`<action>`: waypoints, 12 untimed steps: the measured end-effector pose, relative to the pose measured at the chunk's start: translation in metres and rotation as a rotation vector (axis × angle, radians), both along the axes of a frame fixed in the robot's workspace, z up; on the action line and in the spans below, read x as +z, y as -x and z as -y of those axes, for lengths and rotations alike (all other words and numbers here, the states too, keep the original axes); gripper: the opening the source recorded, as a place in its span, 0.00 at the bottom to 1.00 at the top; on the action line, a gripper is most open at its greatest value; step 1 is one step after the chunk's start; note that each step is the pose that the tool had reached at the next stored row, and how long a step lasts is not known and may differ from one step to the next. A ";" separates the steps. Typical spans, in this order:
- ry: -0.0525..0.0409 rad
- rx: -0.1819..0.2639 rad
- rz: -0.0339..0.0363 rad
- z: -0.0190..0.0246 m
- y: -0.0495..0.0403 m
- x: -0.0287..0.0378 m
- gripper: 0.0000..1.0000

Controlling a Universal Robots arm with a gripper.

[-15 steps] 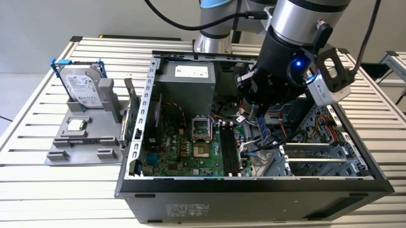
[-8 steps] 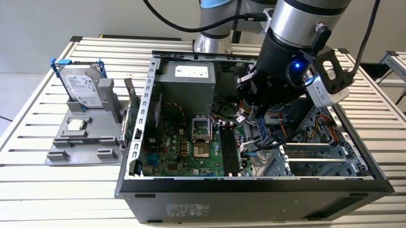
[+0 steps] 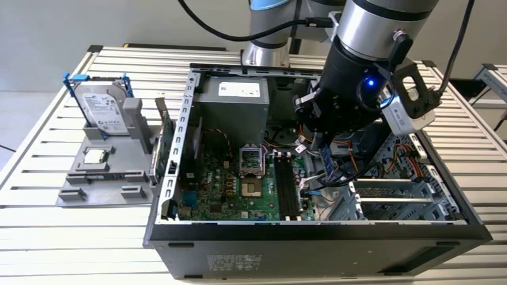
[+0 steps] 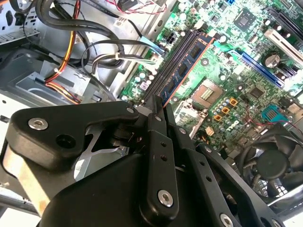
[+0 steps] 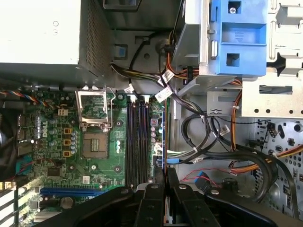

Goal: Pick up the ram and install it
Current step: 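Insert the ram into the slot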

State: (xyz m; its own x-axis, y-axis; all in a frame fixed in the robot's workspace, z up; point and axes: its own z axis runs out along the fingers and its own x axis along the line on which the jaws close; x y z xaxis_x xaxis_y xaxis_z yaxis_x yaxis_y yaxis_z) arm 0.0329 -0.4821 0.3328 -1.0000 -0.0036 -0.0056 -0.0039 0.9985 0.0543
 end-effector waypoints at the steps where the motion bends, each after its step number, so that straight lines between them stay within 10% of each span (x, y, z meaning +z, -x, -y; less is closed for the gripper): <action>1: -0.0001 0.000 0.0000 0.0000 0.0000 -0.0003 0.00; 12: 0.0001 0.000 0.0000 -0.0001 0.0000 -0.0056 0.00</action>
State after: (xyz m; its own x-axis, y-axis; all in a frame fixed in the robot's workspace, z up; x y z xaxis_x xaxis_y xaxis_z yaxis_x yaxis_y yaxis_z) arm 0.0329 -0.4820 0.3272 -1.0000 -0.0036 -0.0056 -0.0039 0.9985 0.0542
